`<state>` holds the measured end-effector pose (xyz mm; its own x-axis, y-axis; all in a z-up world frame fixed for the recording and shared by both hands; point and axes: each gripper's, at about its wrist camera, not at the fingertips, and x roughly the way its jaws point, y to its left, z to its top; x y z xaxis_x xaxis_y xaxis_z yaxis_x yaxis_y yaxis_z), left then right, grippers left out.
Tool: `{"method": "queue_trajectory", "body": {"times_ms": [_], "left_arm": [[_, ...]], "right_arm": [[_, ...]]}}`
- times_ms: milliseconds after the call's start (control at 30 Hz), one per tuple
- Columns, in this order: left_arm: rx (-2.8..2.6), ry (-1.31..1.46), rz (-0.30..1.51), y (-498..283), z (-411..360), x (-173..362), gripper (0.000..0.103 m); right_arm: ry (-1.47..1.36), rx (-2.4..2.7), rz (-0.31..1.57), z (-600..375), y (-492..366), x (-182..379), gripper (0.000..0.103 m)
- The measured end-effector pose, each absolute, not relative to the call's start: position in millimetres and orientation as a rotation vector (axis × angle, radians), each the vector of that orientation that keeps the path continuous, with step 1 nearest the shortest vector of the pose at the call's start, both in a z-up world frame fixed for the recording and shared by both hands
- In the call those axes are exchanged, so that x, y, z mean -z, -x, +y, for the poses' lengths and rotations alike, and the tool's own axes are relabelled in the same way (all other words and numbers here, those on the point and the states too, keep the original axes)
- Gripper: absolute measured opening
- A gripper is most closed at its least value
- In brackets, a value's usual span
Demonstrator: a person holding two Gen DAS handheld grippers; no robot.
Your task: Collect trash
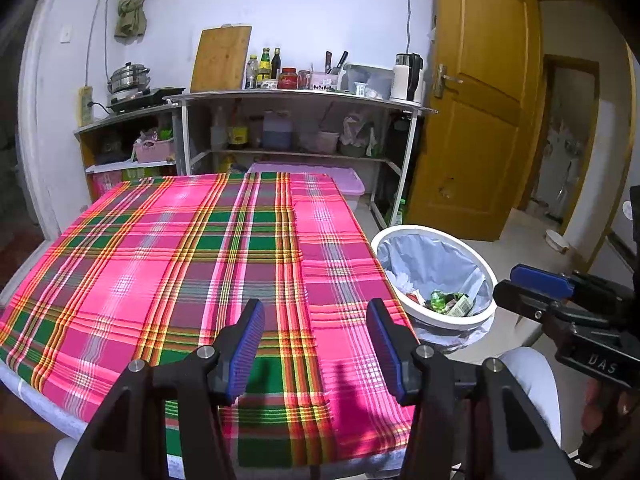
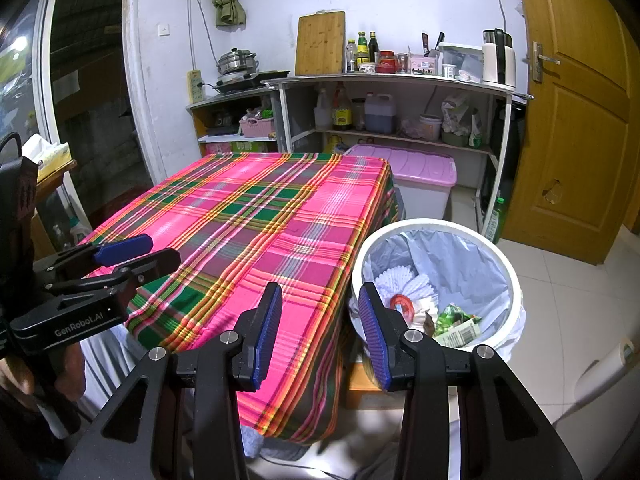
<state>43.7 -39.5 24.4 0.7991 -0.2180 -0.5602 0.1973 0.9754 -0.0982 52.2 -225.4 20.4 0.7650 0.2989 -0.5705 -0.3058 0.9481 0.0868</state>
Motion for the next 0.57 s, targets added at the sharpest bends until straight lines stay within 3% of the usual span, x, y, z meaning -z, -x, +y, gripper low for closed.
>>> {"method": "queue_trajectory", "body": {"times_ms": [567], "left_arm": [[0.209, 0.040, 0.602, -43.8, -39.6, -24.6, 0.053]], "right_arm": [[0.011, -0.328, 0.620, -225.5, -52.6, -20.0, 0.041]]}}
